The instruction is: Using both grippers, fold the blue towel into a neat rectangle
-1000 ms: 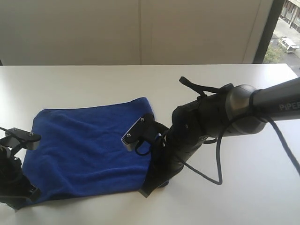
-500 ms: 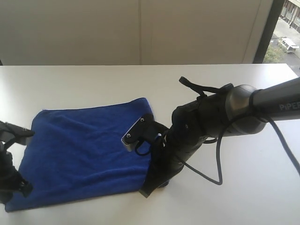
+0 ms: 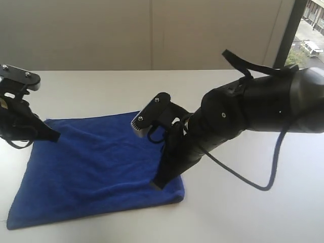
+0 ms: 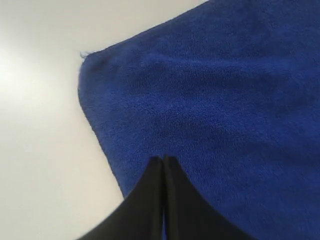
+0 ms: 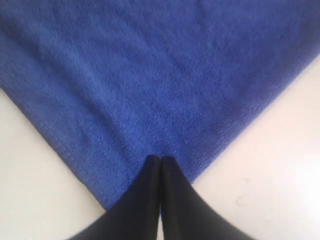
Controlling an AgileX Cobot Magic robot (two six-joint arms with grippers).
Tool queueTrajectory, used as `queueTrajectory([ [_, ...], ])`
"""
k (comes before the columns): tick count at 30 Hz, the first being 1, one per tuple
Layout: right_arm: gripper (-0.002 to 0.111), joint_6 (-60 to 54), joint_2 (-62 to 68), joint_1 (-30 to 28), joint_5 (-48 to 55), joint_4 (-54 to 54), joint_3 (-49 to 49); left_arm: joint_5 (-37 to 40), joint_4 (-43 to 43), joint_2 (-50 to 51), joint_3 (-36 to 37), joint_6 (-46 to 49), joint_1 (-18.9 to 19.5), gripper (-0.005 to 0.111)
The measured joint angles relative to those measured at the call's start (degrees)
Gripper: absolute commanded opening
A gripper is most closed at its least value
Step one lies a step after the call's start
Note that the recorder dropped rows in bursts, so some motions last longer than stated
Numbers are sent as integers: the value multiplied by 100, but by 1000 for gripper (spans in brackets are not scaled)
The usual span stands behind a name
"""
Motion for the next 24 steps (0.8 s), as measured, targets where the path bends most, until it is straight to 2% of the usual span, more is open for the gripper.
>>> queueTrajectory([
  [8, 0, 0, 422, 0, 13, -159, 13, -335, 0, 1526, -646, -44, 0, 0],
  [15, 0, 0, 955, 0, 136, -194, 13, -498, 0, 2035, -966, 176, 0, 0],
  [24, 0, 0, 911, 0, 187, -194, 2, -498, 0, 2103, -1097, 343, 0, 0],
])
